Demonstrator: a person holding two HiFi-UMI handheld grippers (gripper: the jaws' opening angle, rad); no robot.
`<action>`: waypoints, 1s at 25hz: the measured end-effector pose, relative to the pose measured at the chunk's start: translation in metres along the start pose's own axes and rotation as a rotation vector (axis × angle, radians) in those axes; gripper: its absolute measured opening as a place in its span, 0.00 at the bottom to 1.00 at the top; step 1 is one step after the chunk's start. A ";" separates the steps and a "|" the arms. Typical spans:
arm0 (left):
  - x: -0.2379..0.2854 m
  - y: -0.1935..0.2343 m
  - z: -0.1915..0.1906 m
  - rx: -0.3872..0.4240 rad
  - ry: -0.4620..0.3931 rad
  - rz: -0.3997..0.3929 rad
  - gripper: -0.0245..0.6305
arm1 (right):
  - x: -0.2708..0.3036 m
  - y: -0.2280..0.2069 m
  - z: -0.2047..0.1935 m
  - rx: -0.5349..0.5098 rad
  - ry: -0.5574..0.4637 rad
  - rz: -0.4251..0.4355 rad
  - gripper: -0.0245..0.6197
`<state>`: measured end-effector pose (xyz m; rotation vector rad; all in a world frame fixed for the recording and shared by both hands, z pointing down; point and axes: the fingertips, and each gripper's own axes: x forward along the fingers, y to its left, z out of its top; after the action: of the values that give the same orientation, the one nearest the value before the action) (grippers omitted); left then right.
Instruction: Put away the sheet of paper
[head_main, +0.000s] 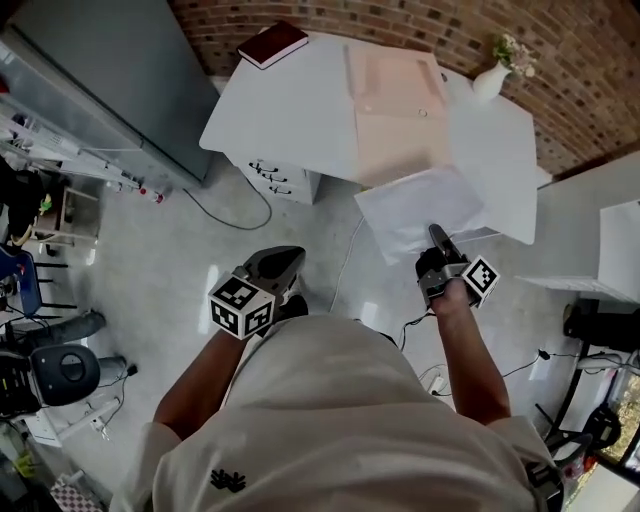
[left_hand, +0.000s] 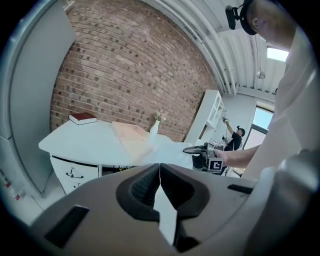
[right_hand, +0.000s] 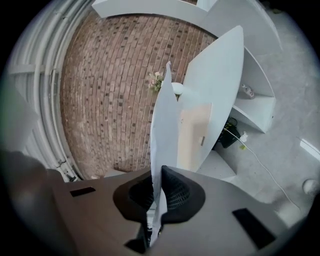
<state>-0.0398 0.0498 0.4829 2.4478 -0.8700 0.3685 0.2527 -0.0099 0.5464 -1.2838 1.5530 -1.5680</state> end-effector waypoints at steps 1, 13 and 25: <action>-0.003 0.017 0.006 0.008 0.005 -0.012 0.07 | 0.014 0.002 0.000 0.003 -0.026 -0.006 0.08; -0.023 0.148 0.050 0.021 0.018 -0.065 0.07 | 0.144 0.003 0.014 0.036 -0.212 -0.070 0.08; 0.010 0.229 0.113 -0.005 -0.005 0.074 0.07 | 0.271 -0.029 0.091 0.084 -0.237 -0.123 0.08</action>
<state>-0.1716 -0.1693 0.4791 2.4179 -0.9651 0.3867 0.2413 -0.2861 0.6233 -1.4824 1.2701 -1.4761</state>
